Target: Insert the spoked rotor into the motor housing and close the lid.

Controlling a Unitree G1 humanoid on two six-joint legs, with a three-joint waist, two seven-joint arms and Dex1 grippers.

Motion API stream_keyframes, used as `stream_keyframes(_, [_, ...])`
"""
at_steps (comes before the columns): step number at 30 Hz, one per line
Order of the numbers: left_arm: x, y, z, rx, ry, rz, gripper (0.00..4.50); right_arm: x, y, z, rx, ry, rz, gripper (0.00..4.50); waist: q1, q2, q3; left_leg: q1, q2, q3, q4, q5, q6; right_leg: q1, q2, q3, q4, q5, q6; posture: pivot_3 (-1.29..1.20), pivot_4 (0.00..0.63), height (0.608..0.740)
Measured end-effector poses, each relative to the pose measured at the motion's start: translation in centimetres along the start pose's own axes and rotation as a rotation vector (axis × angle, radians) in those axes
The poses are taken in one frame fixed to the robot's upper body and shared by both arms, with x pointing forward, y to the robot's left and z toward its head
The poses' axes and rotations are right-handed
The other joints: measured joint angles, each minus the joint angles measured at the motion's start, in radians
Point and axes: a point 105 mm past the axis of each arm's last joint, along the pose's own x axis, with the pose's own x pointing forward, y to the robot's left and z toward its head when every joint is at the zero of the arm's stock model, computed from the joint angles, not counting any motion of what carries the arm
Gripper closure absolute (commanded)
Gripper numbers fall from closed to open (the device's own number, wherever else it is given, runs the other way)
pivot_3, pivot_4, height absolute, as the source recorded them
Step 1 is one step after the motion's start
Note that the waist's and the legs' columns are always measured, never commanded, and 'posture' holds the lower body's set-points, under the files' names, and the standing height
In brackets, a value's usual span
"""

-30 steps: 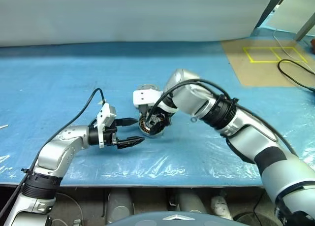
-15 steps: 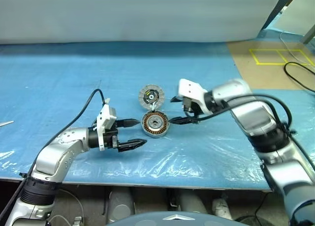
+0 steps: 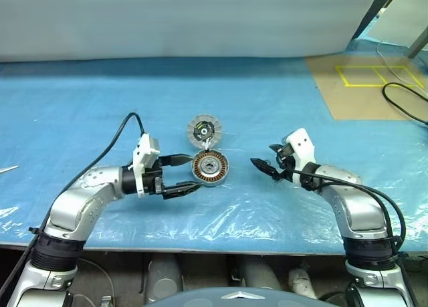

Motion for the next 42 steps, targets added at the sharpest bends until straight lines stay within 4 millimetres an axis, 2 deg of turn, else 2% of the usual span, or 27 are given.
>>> stream_keyframes(4, [0.0,0.0,-0.1,-0.005,0.004,-0.006,0.0,-0.1,-1.1,-1.4,-0.003,0.025,-0.065,0.32,0.002,0.0,0.0,-0.001,0.0,0.0,-0.001,0.0,0.0,0.0,0.0,0.0,-0.001,0.0,0.001,0.0,0.15,0.74])
stream_keyframes(8, [0.1,0.0,-0.3,-0.008,0.012,-0.009,0.0,-0.3,-0.8,-3.0,0.011,0.062,-0.062,0.32,0.002,0.0,0.0,-0.001,0.0,0.0,-0.002,0.0,0.0,0.0,0.0,-0.001,-0.002,0.0,0.001,0.0,0.15,0.74])
stream_keyframes(21, [0.0,-0.1,-0.9,-0.024,0.019,-0.001,0.0,-0.6,-1.4,-3.8,-0.015,0.062,-0.067,0.32,0.002,0.0,0.0,0.001,-0.001,0.0,-0.002,0.0,0.0,0.006,-0.001,-0.001,-0.003,-0.001,0.001,0.0,0.15,0.74])
stream_keyframes(24, [0.0,-0.1,-0.9,-0.024,0.021,0.001,0.0,-0.5,-1.2,-3.8,-0.018,0.06,-0.063,0.88,0.002,0.0,0.0,0.001,-0.001,0.0,-0.002,0.0,0.0,0.006,-0.001,-0.001,-0.003,-0.001,0.001,0.0,0.15,0.74])
stream_keyframes(31, [0.0,-0.1,-0.9,-0.023,0.022,0.002,0.0,-0.6,-1.0,-3.9,-0.023,0.063,-0.049,3.3,0.002,0.0,0.0,0.001,-0.001,0.0,-0.002,0.0,0.0,0.006,-0.001,-0.001,-0.004,-0.001,0.001,0.0,0.15,0.74])
stream_keyframes(33, [0.0,-0.1,-0.9,-0.022,0.023,0.002,0.0,-0.6,-0.9,-3.9,-0.021,0.063,-0.047,3.85,0.002,0.0,0.0,0.001,-0.001,0.0,-0.002,0.0,0.0,0.007,-0.001,-0.001,-0.005,-0.001,0.001,0.0,0.15,0.74])
stream_keyframes(42, [0.0,-0.1,-0.9,-0.022,0.023,0.002,0.0,-0.5,-0.8,-3.9,-0.02,0.065,-0.041,3.84,0.001,0.0,-0.001,0.001,0.0,0.0,-0.004,0.0,0.0,0.007,-0.001,-0.001,-0.006,-0.001,0.001,0.0,0.15,0.74])
